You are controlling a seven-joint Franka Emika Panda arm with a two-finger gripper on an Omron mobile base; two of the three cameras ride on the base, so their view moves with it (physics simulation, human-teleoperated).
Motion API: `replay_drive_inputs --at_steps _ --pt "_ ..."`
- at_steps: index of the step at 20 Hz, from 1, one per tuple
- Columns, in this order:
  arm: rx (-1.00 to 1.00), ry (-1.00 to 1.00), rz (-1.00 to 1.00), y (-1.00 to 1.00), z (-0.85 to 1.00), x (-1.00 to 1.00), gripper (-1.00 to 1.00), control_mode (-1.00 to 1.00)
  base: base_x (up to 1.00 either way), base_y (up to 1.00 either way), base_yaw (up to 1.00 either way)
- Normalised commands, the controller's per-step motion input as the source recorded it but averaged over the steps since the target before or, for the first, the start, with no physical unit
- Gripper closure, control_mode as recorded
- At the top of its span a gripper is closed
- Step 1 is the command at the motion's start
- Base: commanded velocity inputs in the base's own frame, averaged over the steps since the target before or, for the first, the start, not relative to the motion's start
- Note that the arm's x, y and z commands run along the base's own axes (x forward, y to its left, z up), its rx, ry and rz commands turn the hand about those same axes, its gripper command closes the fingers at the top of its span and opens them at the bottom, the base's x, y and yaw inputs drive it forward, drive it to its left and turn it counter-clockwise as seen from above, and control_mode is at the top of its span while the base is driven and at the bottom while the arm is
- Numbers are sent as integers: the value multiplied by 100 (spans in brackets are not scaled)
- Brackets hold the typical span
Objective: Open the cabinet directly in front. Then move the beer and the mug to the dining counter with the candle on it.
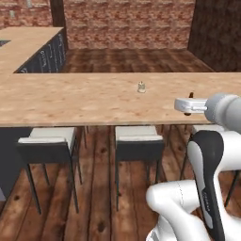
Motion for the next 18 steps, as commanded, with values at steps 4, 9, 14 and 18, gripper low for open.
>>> replay_drive_inputs --at_steps 4,9,14,18 --pt "0 0 0 0 0 0 -100 100 16 100 0" --pt "0 0 0 0 0 0 -100 100 7 100 0" --pt "0 0 0 0 0 0 -100 100 0 100 0" --pt "0 0 0 0 0 0 -100 100 0 100 0"
